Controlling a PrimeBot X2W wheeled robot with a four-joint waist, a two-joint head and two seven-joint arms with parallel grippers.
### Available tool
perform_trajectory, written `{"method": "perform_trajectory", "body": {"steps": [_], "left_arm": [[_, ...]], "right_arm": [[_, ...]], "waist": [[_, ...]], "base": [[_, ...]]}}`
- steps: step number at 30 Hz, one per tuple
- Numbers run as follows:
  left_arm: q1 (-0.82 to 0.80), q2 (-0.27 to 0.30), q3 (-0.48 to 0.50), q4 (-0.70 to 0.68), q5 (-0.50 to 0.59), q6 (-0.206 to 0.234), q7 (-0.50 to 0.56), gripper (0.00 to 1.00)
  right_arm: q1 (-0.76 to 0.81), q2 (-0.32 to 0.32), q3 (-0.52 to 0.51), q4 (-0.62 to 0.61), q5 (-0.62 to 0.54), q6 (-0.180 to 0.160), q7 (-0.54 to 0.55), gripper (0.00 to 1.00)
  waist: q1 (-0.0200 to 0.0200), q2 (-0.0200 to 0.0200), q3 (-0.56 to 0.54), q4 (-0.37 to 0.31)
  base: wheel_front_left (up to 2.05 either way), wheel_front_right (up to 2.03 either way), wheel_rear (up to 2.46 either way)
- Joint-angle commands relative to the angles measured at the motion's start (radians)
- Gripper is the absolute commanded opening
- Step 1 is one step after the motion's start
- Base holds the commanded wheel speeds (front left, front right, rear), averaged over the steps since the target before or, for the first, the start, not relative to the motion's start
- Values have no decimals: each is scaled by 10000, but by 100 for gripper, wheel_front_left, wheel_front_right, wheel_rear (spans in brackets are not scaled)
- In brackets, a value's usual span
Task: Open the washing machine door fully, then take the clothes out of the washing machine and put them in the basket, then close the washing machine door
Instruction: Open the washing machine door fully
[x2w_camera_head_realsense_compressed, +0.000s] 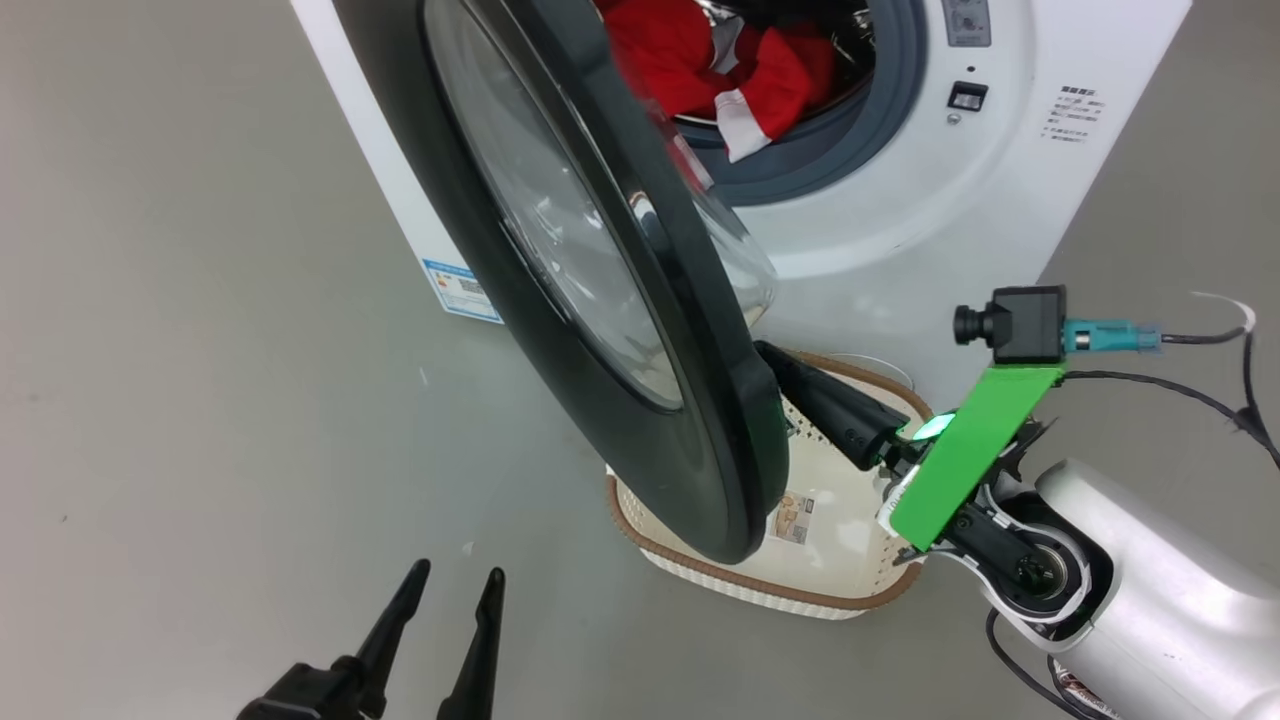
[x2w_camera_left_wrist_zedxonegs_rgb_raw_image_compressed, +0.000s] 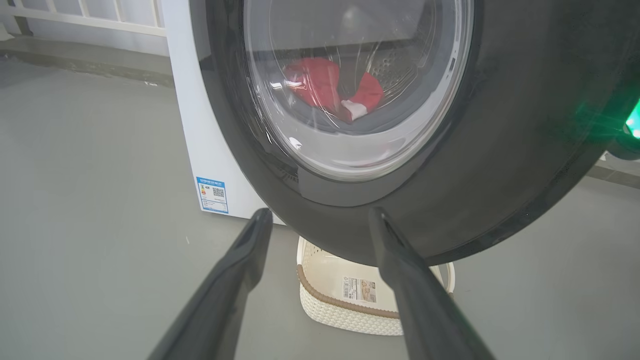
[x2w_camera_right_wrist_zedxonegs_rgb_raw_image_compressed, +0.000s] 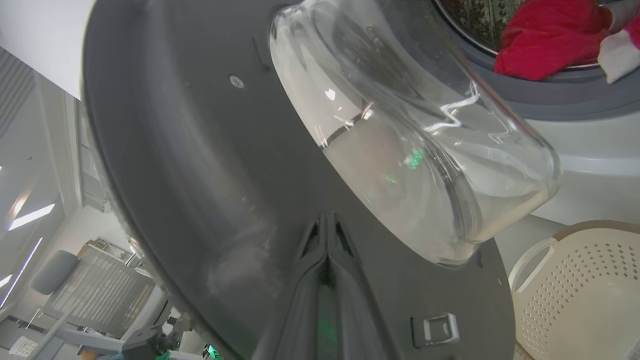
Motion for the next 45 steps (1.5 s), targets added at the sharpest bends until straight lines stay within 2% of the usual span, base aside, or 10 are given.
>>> {"method": "perform_trajectory", "body": {"steps": [1, 11, 25, 45], "left_arm": [[-337, 32, 285, -287, -131, -56, -122, 100], [-300, 29, 189, -303, -450, -56, -122, 100], [-100, 28, 597, -176, -504, 26, -122, 100], [-44, 28, 1109, -721, -792, 472, -122, 100]], "right_arm": [[-167, -44, 160, -315, 196, 63, 195, 0], [-104, -131, 674, -750, 661, 63, 898, 0], [149, 304, 948, -685, 833, 63, 969, 0], [-580, 1400, 1252, -90, 752, 63, 1309, 0]], "waist": [[0, -1, 78, 102], [0, -1, -49, 717], [0, -1, -449, 2218], [0, -1, -168, 2477]], "base": [[0, 0, 0], [0, 0, 0], [0, 0, 0], [0, 0, 0]]}}
